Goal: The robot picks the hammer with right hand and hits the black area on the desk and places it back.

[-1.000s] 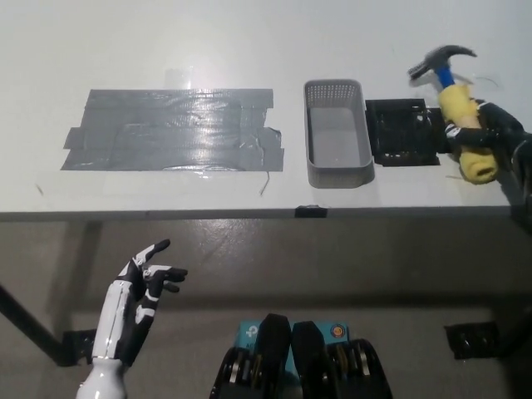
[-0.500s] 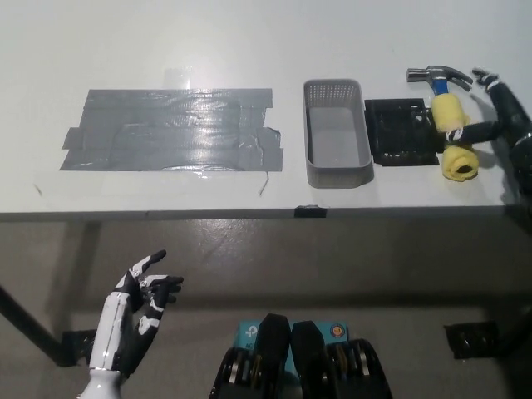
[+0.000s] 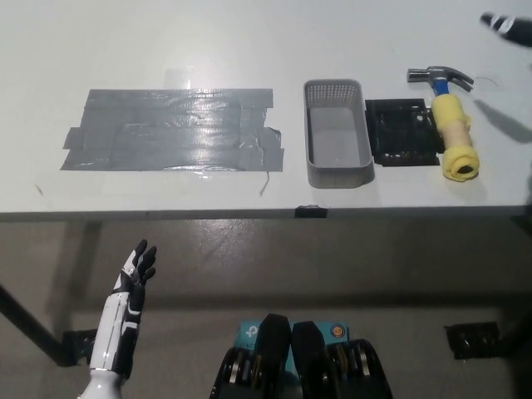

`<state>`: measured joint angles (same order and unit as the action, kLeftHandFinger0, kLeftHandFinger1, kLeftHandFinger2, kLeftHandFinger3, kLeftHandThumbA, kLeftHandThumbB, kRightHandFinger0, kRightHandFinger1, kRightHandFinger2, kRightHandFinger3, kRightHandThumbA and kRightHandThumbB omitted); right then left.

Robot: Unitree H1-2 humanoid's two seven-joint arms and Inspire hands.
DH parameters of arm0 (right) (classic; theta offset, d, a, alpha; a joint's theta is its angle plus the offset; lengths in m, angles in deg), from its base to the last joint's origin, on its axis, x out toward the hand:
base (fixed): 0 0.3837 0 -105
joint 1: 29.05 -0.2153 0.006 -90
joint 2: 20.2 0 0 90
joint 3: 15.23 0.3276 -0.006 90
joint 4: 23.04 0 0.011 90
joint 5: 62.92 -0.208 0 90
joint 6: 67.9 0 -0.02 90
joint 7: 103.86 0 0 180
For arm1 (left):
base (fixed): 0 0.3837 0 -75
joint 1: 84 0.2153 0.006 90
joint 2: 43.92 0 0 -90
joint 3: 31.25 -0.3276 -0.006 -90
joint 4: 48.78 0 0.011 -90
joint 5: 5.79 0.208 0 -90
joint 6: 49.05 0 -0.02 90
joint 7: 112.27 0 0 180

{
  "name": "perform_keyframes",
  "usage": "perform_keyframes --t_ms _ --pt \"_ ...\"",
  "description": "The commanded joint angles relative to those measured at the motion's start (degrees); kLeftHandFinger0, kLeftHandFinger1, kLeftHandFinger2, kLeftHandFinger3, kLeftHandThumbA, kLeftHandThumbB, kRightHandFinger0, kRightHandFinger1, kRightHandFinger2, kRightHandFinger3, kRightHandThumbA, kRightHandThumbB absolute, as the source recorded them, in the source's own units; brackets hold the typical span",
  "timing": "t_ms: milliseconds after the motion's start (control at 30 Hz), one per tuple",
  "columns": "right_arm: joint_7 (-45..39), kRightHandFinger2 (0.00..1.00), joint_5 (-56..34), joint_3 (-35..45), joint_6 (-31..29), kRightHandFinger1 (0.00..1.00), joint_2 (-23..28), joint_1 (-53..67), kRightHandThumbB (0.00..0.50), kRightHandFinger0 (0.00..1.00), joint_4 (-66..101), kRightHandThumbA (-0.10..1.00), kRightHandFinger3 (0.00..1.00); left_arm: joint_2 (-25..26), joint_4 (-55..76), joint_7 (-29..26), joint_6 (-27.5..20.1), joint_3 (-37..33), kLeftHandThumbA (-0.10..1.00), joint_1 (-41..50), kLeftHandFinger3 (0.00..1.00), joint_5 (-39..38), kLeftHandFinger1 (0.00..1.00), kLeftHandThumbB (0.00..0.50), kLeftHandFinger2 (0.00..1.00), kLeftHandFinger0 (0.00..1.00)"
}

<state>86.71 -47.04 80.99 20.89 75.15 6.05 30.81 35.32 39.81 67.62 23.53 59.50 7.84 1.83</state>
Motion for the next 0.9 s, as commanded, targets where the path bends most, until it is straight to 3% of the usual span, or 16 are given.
perform_keyframes --t_ms 0,67,100,167,233,333,400,600,700,867 --pt "1.93 1.0 -4.88 7.48 2.83 1.0 0.82 2.05 0.355 1.0 42.76 1.0 1.0 0.74 3.99 -0.59 0.34 0.15 1.0 -0.5 1.0 1.55 1.0 0.133 1.0 1.0" --pt "-0.72 1.0 -6.23 4.98 0.7 1.0 -0.55 7.18 0.284 1.0 53.64 1.0 1.0 0.81 3.24 -0.54 0.07 0.14 1.0 -1.66 1.0 1.29 1.0 0.147 1.0 1.0" --pt "-1.34 1.0 -6.11 3.47 -1.26 1.0 -1.36 10.71 0.295 1.0 58.78 1.0 1.0 0.67 2.83 -0.69 -0.09 0.05 1.0 -2.39 1.0 1.47 1.0 0.154 1.0 1.0" --pt "-1.2 1.0 -3.49 2.27 0.2 1.0 -3.34 14.92 0.345 1.0 64.91 1.0 1.0 0.62 2.48 -0.47 0.01 -0.18 1.0 -3.41 1.0 1.33 1.0 0.16 1.0 1.0" --pt "-1.64 1.0 -2.27 0.59 0.0 1.0 -5.21 20.52 0.341 1.0 70.76 1.0 1.0 0.4 2.22 -0.16 -0.29 -0.53 1.0 -3.86 1.0 0.92 1.0 0.155 1.0 1.0" --pt "-1.64 1.0 -2.61 -3.39 -4.74 1.0 -8.91 31.15 0.301 1.0 75.92 1.0 1.0 0.8 2.82 0.85 0.06 -0.85 1.0 -3.98 1.0 -0.06 1.0 0.145 1.0 1.0" --pt "-2.05 1.0 -0.94 -5.93 -6.99 1.0 -10.62 37.01 0.3 1.0 77.44 1.0 1.0 0.92 2.93 1.0 0.19 -0.96 1.0 -4.14 1.0 0.06 1.0 0.146 1.0 1.0" --pt "-1.06 1.0 1.99 -10.1 -13.64 1.0 -13.89 47.44 0.31 1.0 71.28 1.0 1.0 1.08 3.39 0.56 0.83 -0.83 1.0 -3.42 1.0 1.13 1.0 0.156 1.0 1.0" --pt "-1.45 1.0 -3.52 -11.09 -15.66 1.0 -14.59 49.89 0.322 1.0 67.1 1.0 1.0 0.66 3.13 0.65 0.72 -0.83 1.0 -2.48 1.0 0.1 1.0 0.136 1.0 1.0" --pt "-3.33 1.0 -3.29 -12.83 -17.36 1.0 -12.58 51.67 0.321 1.0 60.9 1.0 1.0 1.16 3.26 0.9 1.58 -0.15 1.0 -2.26 1.0 -1.22 1.0 0.084 1.0 1.0"
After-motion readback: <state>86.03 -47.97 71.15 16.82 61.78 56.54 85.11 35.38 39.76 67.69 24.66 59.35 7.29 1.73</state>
